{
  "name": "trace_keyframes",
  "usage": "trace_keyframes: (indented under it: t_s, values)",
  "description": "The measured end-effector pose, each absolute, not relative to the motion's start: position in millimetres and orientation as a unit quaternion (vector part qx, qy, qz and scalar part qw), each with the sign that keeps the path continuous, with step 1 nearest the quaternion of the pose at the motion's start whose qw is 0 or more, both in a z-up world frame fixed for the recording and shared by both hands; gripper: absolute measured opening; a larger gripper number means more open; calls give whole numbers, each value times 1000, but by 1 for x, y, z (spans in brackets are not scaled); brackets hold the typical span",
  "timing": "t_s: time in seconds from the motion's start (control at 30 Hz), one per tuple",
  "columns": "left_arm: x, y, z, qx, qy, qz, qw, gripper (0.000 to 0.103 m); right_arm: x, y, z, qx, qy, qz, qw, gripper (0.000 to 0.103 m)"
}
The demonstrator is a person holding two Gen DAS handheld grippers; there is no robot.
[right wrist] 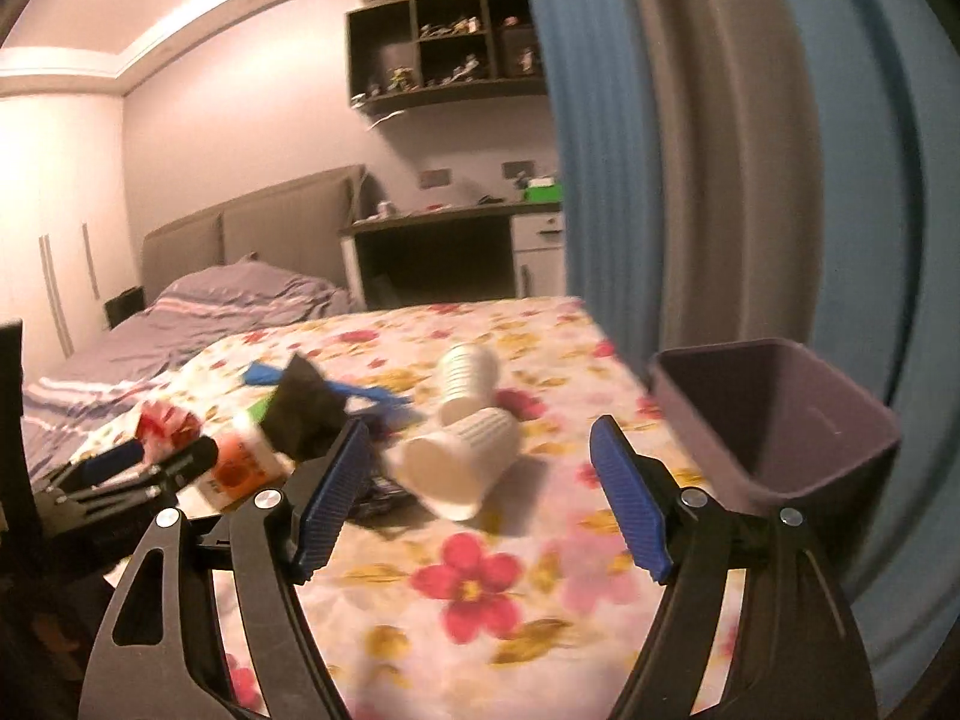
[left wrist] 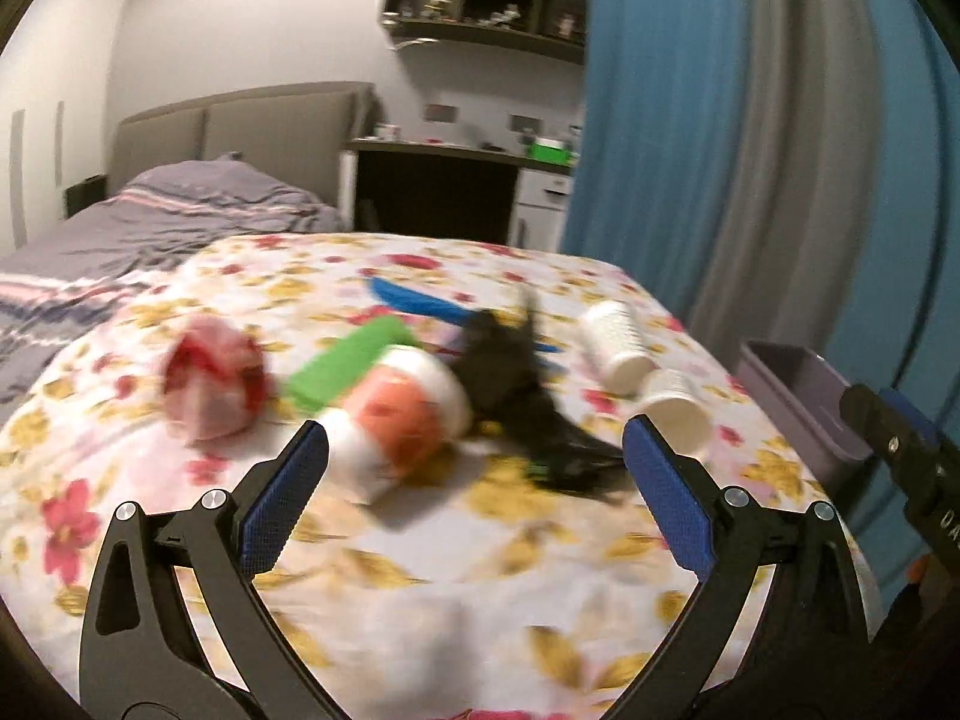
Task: Collect trash
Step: 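Move both open grippers back toward the remaining trash, then grasp the black plastic bag with the right gripper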
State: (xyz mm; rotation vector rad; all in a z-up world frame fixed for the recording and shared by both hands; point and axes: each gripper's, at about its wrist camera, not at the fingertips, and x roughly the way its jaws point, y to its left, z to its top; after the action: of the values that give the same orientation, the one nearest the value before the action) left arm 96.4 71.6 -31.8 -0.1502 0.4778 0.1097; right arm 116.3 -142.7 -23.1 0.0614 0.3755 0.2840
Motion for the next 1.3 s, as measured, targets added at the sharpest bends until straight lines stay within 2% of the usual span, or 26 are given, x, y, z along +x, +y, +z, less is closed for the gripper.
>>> trace_keyframes:
  t_s: [0.5, 0.7, 0.83, 0.9, 0.97, 1.07, 1.3]
  values:
    - [69, 162, -34, -124, 224, 144, 956, 97, 175, -37, -43, 6, 244, 220, 945, 74]
    - [71, 176, -38, -130, 229, 148, 953, 97, 211, -15, -52, 24, 274, 237, 932, 71]
    - [73, 177, -42, -129, 235, 139, 953, 97, 225, -4, -55, 22, 286, 244, 926, 59]
    - [74, 176, -44, -128, 236, 131, 954, 97, 229, 1, -58, 16, 294, 248, 923, 47]
    - [75, 175, -45, -130, 236, 121, 955, 97, 233, 4, -61, 11, 302, 252, 919, 23]
    - [78, 173, -46, -131, 239, 107, 956, 97, 231, 3, -63, 5, 302, 258, 918, 6]
    - [86, 156, -49, -116, 248, 69, 959, 97, 210, -20, -41, 23, 256, 264, 930, 3]
